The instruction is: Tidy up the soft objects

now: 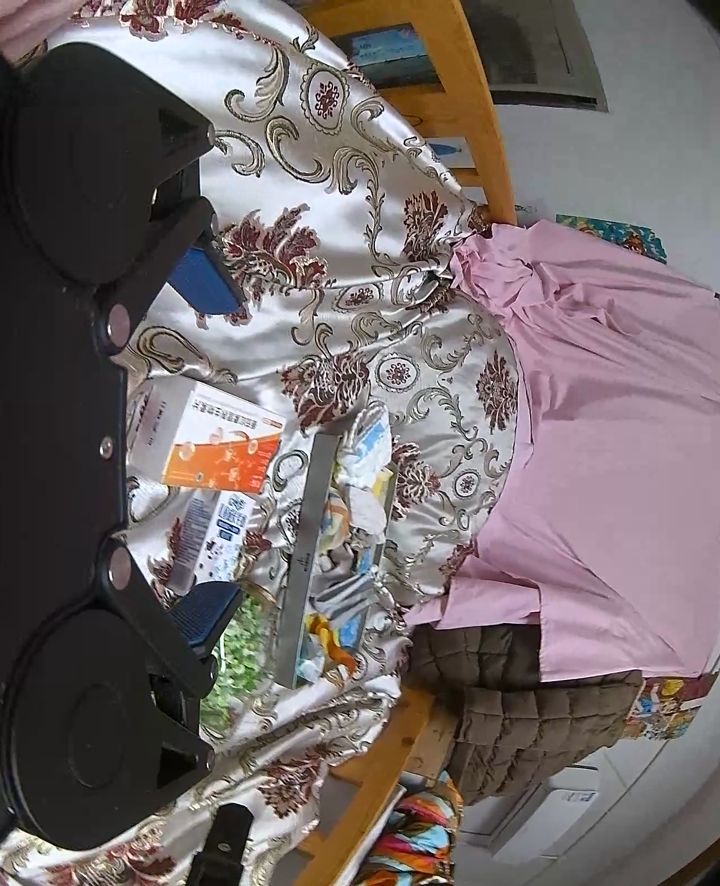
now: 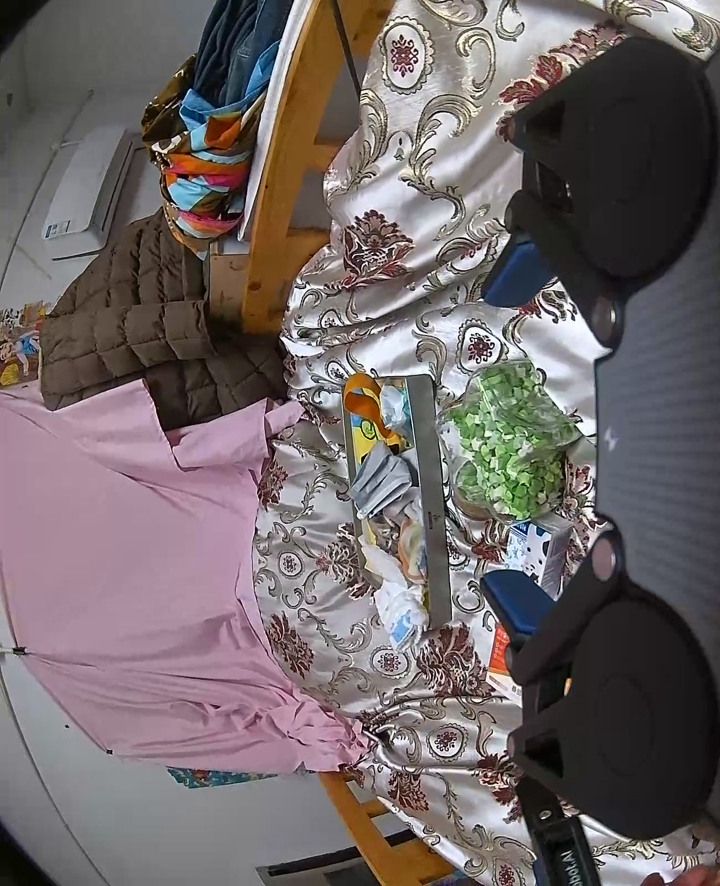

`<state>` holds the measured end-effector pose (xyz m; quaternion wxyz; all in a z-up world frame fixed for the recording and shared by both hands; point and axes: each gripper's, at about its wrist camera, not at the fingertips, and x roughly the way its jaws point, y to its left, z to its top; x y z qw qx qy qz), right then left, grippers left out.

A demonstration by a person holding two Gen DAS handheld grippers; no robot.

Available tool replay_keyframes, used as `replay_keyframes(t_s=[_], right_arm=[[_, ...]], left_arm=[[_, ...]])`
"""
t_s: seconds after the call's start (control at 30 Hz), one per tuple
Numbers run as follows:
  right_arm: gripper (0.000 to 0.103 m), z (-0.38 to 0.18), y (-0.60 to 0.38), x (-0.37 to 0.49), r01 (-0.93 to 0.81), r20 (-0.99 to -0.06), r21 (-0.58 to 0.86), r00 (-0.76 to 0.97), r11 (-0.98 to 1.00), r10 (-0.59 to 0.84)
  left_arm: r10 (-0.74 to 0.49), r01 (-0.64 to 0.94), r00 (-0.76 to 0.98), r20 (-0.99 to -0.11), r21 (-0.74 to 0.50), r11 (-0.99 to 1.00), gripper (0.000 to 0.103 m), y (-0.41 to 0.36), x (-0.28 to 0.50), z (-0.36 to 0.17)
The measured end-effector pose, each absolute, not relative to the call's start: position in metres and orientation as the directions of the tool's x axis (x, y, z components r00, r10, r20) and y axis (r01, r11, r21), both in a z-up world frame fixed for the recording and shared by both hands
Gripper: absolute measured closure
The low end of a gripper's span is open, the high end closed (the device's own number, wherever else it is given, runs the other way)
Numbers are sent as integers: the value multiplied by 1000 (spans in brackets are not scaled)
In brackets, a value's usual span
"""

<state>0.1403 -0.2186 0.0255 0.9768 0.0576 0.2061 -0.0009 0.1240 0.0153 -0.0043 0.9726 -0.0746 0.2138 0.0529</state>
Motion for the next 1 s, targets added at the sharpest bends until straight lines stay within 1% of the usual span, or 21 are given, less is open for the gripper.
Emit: replay_keyframes(t_s=[0.23, 0.57, 0.73, 1.0], right_arm=[[0, 16, -216, 139, 30, -401, 112, 916, 993, 18], [0, 6, -210, 134, 13, -427, 137, 903, 990, 47], [0, 0, -204, 131, 8, -441, 116, 896, 993, 45], [0, -6, -201, 129, 17, -465, 125, 884, 992, 43]], left_arm=[[107, -154, 899, -425, -76, 985, 1, 8, 122, -13], [132, -179, 887, -443, -66, 982, 1, 10, 118, -19], [147, -197, 876, -459, -64, 978, 1, 11, 114, -23], [158, -203, 868, -471, -47, 978, 1, 9, 109, -28]])
